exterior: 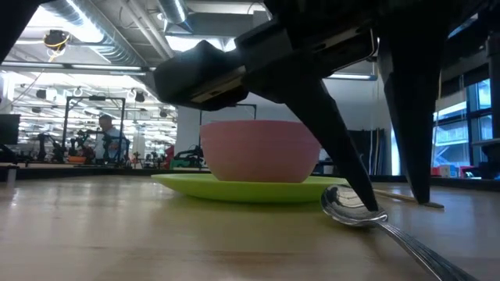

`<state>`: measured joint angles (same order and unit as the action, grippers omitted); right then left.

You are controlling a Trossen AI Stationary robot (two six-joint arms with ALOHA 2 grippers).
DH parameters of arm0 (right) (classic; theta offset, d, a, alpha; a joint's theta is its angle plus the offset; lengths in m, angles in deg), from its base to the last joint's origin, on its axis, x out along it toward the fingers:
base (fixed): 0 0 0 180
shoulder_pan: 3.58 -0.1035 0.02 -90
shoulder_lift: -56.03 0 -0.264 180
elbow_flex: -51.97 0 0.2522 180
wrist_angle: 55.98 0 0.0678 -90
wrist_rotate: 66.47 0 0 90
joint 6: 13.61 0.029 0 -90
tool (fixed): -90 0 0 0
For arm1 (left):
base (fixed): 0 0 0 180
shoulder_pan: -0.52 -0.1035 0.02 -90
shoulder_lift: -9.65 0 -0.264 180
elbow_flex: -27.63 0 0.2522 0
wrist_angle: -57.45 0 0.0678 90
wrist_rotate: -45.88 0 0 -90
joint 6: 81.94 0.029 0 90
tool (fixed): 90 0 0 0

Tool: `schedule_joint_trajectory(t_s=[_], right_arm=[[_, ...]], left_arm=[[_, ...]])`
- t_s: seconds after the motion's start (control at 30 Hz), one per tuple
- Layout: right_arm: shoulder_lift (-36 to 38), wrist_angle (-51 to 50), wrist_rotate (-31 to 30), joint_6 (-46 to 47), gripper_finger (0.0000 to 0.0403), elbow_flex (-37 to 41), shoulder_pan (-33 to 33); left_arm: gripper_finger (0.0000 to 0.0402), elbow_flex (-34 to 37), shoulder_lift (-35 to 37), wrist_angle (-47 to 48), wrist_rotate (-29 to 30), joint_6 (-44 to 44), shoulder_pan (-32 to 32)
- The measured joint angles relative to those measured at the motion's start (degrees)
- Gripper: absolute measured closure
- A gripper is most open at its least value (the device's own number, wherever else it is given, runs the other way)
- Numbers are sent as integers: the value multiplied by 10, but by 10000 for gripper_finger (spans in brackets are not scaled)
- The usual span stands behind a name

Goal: Set table place
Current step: Put the spoon into the pink bowl

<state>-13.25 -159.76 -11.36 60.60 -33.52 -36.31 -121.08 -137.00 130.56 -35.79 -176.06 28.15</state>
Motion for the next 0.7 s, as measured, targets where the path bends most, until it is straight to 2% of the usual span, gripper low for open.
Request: schedule_joint_trajectory(t_s=[0.57,0.7], right_arm=[[0,0,0,-7,386,0,0],[0,0,0,-8,386,0,0]], left_arm=[[337,0,-16,-9,-14,-24,7],[337,-1,-21,-12,-1,-35,6]])
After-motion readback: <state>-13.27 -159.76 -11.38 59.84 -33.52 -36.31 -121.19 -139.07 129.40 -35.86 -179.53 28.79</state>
